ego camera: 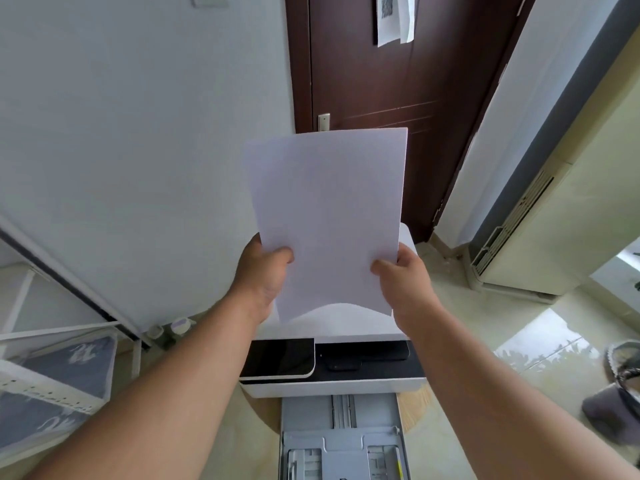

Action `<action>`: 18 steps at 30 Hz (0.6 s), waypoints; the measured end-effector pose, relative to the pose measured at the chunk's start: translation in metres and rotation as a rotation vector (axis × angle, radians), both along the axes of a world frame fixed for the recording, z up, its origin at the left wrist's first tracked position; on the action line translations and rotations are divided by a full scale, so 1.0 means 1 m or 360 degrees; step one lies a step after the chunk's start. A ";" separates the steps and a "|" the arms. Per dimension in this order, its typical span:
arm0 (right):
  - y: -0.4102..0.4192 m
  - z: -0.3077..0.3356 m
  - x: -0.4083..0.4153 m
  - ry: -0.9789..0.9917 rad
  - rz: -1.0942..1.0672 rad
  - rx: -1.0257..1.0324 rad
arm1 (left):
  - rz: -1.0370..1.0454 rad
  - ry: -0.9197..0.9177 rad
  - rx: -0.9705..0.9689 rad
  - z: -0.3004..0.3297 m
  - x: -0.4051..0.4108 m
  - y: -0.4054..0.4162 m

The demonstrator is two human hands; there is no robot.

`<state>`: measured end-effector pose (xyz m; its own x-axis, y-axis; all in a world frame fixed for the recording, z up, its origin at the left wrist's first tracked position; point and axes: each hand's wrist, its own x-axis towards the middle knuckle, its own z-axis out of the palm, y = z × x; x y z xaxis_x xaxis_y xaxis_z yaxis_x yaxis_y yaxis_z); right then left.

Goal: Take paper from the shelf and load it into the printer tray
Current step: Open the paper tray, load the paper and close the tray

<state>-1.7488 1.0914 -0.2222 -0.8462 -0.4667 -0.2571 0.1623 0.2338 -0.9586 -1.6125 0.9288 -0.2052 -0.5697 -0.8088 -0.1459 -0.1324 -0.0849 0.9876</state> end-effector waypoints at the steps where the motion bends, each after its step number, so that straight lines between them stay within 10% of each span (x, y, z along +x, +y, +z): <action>1: -0.004 0.000 -0.001 0.0005 -0.0031 -0.0016 | 0.0028 0.0030 -0.0008 0.001 -0.003 0.000; 18: -0.003 -0.023 0.001 -0.0028 -0.0087 -0.0140 | -0.0037 0.0195 -0.0064 -0.040 0.001 0.007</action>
